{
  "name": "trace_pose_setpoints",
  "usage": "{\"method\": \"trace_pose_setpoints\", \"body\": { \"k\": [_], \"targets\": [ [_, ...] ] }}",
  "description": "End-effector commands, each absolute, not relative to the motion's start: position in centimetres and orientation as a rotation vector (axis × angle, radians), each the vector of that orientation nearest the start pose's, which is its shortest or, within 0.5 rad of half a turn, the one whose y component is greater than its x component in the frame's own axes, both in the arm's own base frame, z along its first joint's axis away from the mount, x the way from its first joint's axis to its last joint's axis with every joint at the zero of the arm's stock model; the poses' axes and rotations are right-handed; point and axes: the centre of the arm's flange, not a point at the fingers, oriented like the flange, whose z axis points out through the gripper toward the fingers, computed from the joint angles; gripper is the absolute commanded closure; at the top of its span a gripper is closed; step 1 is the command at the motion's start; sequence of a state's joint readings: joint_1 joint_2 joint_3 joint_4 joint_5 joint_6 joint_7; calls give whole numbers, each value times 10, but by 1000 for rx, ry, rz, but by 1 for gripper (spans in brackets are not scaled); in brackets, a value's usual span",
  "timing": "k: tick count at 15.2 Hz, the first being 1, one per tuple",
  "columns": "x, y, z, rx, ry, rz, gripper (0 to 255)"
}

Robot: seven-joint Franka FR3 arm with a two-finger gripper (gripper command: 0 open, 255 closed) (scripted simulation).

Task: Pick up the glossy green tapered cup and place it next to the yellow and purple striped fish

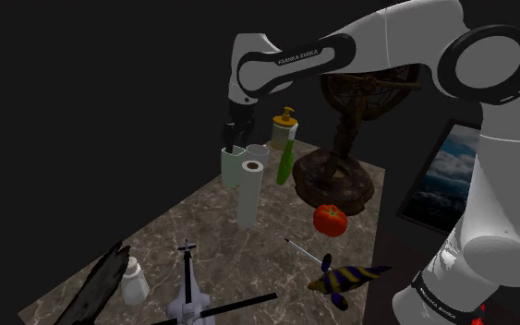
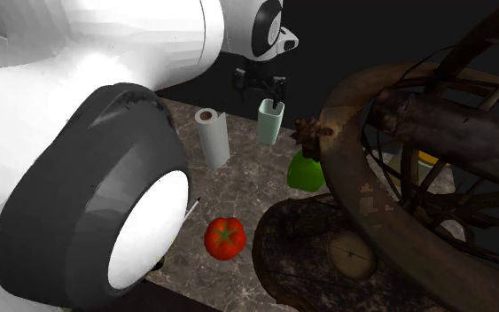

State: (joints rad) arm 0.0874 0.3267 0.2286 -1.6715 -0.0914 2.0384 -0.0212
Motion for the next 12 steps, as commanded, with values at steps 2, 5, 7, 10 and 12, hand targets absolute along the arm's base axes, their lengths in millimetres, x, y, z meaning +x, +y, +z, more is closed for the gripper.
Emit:
{"method": "trace_pose_setpoints", "body": {
  "k": [2, 5, 7, 10, 12],
  "targets": [
    [653, 198, 408, -3091, -583, -88, 0],
    [654, 198, 393, -3091, -583, -88, 0],
    [654, 198, 382, -3091, -583, -88, 0],
    [655, 198, 368, -3091, -583, -88, 0],
    [655, 198, 368, -3091, -583, -88, 0]
  ]
}}
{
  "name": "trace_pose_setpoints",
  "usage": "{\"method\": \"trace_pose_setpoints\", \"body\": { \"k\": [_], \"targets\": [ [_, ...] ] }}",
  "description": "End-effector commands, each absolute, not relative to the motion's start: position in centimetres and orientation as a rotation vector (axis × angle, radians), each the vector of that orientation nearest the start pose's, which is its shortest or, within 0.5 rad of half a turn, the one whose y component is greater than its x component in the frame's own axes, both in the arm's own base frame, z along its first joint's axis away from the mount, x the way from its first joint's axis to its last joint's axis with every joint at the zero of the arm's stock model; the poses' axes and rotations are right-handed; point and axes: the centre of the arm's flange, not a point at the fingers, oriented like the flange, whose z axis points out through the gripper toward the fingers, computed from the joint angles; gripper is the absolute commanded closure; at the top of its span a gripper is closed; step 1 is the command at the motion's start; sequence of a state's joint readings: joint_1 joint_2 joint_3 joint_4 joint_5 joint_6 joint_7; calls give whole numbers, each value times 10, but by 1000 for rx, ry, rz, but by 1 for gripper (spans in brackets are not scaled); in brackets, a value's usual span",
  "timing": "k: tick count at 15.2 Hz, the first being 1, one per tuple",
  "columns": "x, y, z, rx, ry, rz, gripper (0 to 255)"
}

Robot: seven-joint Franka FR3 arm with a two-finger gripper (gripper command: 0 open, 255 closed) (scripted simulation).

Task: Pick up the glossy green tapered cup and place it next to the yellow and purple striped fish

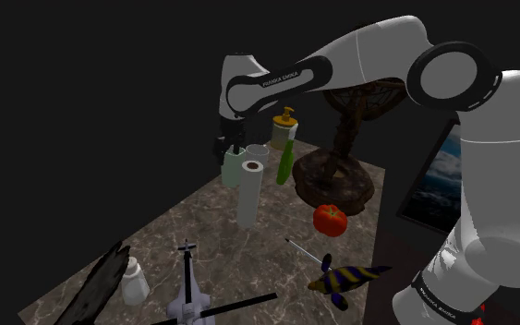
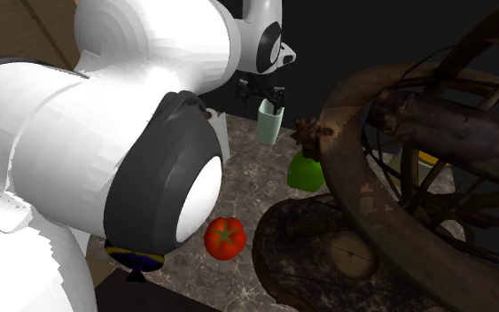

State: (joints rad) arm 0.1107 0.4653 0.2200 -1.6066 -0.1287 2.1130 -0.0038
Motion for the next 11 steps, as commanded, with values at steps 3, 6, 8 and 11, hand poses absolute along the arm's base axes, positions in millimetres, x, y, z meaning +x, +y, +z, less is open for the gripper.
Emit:
{"method": "trace_pose_setpoints", "body": {
  "k": [3, 6, 8, 11],
  "targets": [
    [655, 198, 368, -3091, -583, -88, 0],
    [655, 198, 369, -3091, -583, -88, 255],
    [655, 198, 369, -3091, -583, -88, 255],
    [655, 198, 369, -3091, -583, -88, 255]
  ]
}}
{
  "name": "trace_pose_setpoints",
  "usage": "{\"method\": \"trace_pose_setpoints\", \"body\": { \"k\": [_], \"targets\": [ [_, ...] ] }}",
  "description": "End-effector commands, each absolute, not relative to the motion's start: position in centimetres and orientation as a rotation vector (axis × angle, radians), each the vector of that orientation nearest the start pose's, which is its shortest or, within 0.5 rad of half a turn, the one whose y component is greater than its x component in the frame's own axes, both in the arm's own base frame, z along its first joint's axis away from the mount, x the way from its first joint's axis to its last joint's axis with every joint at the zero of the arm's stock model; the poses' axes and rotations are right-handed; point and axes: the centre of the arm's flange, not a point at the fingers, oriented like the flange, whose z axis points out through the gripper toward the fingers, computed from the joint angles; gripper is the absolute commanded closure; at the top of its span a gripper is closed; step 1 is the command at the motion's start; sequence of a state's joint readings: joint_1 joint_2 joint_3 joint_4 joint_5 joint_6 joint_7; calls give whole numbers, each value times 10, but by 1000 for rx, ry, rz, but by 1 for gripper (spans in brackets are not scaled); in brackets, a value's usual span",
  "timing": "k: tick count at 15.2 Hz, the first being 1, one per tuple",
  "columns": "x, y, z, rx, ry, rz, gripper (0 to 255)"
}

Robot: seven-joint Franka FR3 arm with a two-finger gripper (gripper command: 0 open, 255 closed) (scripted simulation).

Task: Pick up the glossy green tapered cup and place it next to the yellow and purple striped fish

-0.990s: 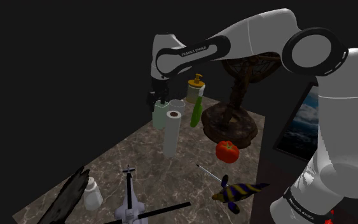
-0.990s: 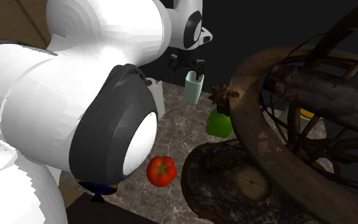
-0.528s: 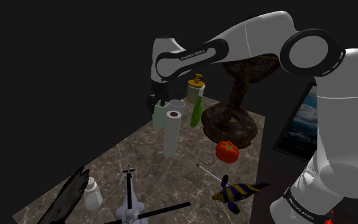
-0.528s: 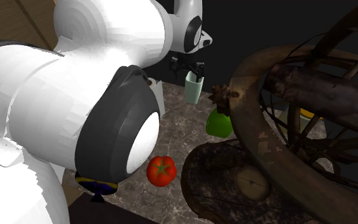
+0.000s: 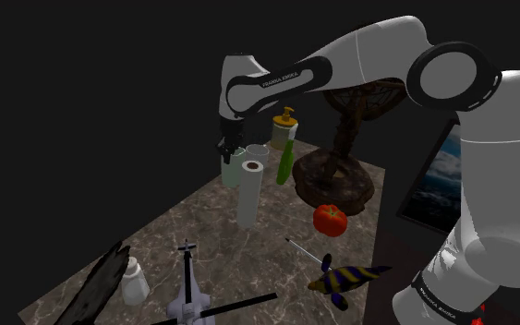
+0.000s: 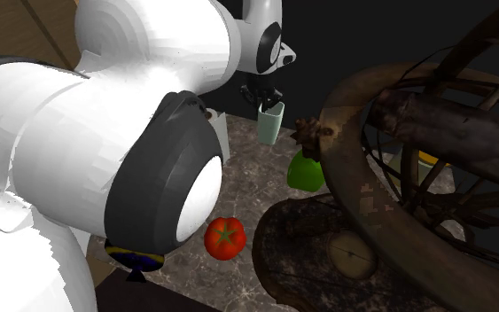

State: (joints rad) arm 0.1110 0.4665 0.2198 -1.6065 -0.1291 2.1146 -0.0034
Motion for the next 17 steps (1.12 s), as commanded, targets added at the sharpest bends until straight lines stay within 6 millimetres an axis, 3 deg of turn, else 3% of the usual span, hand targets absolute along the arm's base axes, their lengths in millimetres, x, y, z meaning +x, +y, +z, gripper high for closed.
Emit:
{"method": "trace_pose_setpoints", "body": {
  "k": [1, 4, 17],
  "targets": [
    [655, 198, 368, -3091, -583, -88, 255],
    [655, 198, 368, -3091, -583, -88, 255],
    [655, 198, 437, -3091, -583, -88, 255]
  ]
}}
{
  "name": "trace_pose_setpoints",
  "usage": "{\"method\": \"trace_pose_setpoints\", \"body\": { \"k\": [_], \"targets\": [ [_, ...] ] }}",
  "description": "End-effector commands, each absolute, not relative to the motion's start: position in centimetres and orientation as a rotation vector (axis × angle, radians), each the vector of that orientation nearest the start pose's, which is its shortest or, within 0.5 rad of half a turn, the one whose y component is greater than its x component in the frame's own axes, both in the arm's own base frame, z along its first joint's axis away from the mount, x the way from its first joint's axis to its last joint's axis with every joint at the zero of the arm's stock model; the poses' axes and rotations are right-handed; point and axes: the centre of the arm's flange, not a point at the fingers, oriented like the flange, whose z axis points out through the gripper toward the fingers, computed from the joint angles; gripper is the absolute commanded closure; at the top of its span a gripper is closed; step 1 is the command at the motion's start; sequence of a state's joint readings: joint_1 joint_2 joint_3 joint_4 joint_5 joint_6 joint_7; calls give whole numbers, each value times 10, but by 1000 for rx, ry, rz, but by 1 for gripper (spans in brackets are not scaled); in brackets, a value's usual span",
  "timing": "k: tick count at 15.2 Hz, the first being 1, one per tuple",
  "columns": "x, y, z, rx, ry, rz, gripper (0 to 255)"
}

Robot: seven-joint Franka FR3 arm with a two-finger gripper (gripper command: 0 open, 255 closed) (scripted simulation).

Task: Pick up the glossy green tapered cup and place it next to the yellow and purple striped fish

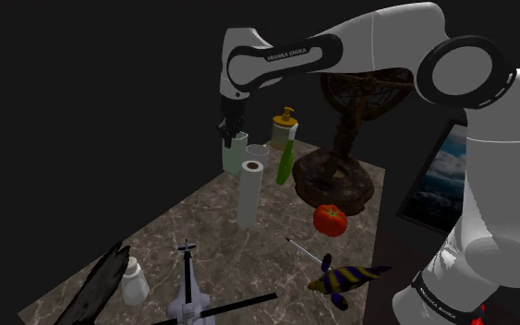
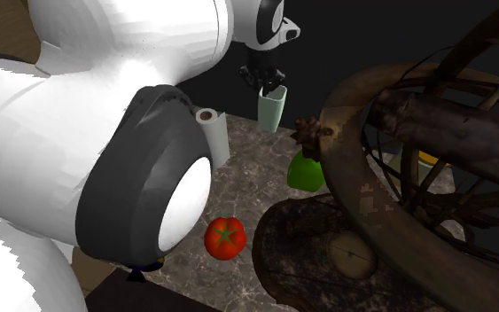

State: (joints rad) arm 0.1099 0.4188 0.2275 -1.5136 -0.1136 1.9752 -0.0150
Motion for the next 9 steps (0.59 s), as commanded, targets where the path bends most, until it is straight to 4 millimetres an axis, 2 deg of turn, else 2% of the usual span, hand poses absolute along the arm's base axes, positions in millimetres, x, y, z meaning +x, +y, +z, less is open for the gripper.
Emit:
{"method": "trace_pose_setpoints", "body": {
  "k": [1, 9],
  "targets": [
    [655, 198, 442, -3091, -583, -88, 255],
    [655, 198, 485, -3091, -583, -88, 255]
  ]
}}
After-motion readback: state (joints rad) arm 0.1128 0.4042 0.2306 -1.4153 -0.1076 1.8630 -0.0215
